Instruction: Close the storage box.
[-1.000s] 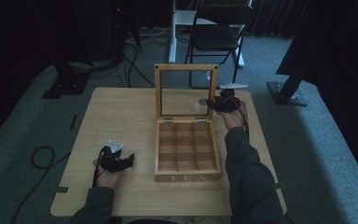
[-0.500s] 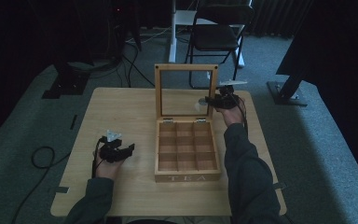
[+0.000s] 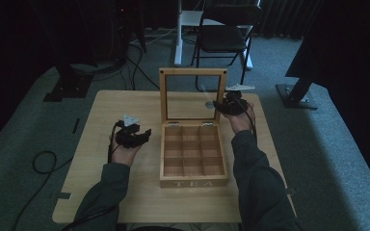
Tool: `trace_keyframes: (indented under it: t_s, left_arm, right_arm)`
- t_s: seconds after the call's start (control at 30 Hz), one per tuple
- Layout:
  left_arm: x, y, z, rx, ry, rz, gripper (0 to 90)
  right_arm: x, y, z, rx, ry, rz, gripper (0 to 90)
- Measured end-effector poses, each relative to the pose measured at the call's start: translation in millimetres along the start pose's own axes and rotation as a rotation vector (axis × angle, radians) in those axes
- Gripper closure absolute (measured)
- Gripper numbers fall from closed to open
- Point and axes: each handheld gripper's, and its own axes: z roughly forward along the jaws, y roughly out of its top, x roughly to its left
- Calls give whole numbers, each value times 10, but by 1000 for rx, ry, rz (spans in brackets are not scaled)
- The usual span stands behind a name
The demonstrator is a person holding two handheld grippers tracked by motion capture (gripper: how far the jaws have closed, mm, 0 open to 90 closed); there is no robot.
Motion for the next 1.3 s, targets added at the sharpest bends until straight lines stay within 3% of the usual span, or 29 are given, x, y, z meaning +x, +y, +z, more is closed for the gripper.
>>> trace_keyframes:
  t_s: [0.2, 0.43, 0.5, 0.7, 0.87, 0.97, 1.17, 1.3]
  left_arm:
    - [-125, 276, 26, -24, -10, 25, 520]
    - [-213, 463, 10, -47, -11, 5, 612]
    - [-221, 489, 12, -50, -15, -6, 631]
    - [-275, 561, -41, -68, -14, 23, 655]
    - [-308, 621, -112, -88, -20, 38, 671]
    - [-308, 640, -145, -90, -27, 33, 681]
    - [-336, 644, -210, -93, -32, 60, 687]
    - [-346, 641, -257, -92, -46, 62, 725]
  right_arm:
    - [42, -52, -88, -22, 0, -8, 581]
    - [116, -119, -240, -42, -18, -42, 603]
    - [132, -127, -286, -47, -16, -51, 602]
    - [145, -134, -426, -84, 8, -38, 601]
    - [175, -176, -457, -87, 7, -44, 589]
    - [171, -223, -470, -71, 26, -48, 573]
    - [150, -274, -541, -71, 53, -52, 570]
    - [134, -280, -638, -81, 65, -64, 619]
